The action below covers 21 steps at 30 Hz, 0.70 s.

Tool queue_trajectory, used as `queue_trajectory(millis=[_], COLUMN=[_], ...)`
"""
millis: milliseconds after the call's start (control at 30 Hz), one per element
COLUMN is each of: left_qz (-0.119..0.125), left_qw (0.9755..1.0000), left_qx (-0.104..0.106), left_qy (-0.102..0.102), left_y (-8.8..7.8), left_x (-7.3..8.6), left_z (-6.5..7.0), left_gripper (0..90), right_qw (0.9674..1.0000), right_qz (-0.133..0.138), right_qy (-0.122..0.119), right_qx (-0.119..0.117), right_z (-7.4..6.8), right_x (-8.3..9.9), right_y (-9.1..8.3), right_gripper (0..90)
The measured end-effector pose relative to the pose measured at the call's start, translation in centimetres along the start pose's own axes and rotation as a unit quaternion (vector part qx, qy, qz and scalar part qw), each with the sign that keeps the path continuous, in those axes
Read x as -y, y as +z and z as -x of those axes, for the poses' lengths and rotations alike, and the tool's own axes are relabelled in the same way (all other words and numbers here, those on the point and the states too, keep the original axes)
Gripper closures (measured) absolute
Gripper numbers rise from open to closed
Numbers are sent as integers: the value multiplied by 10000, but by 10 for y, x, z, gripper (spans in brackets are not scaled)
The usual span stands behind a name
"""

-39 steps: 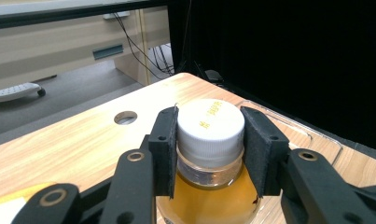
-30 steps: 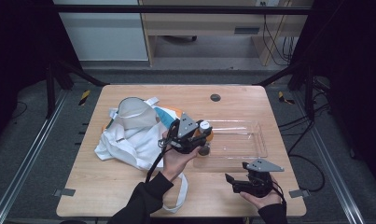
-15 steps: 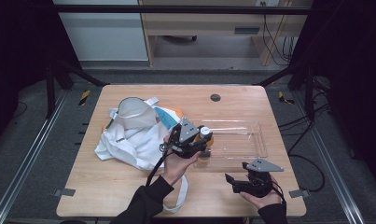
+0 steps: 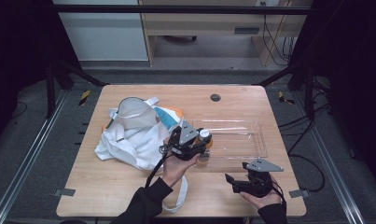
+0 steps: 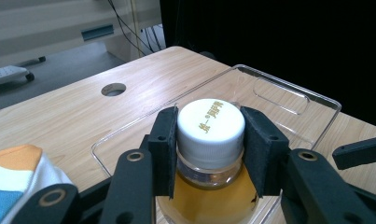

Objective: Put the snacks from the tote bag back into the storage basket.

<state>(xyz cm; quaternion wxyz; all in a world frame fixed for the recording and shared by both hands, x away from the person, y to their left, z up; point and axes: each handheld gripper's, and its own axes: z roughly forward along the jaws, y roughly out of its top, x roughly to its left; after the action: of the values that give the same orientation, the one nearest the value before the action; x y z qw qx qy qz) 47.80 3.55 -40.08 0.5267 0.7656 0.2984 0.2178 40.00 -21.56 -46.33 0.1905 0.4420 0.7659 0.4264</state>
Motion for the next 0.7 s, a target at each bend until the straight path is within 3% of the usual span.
queue_trajectory(millis=[167,400,700], left_qz=[161,118,-22], left_qw=[9999,9998,9997], left_qx=[14,123,220], left_qy=[-9,-91,117], left_y=[0,-3,-26], left_x=[5,4,-6], left_z=[1,0,-8], left_gripper=[585,524,452], right_qw=[10000,10000,10000], right_qz=[-13,-7,19], right_qy=[-13,-13,-10], right_qx=[13,23,72], right_z=[0,0,0], right_x=[0,0,0], right_y=[0,0,0], right_gripper=[181,180,168])
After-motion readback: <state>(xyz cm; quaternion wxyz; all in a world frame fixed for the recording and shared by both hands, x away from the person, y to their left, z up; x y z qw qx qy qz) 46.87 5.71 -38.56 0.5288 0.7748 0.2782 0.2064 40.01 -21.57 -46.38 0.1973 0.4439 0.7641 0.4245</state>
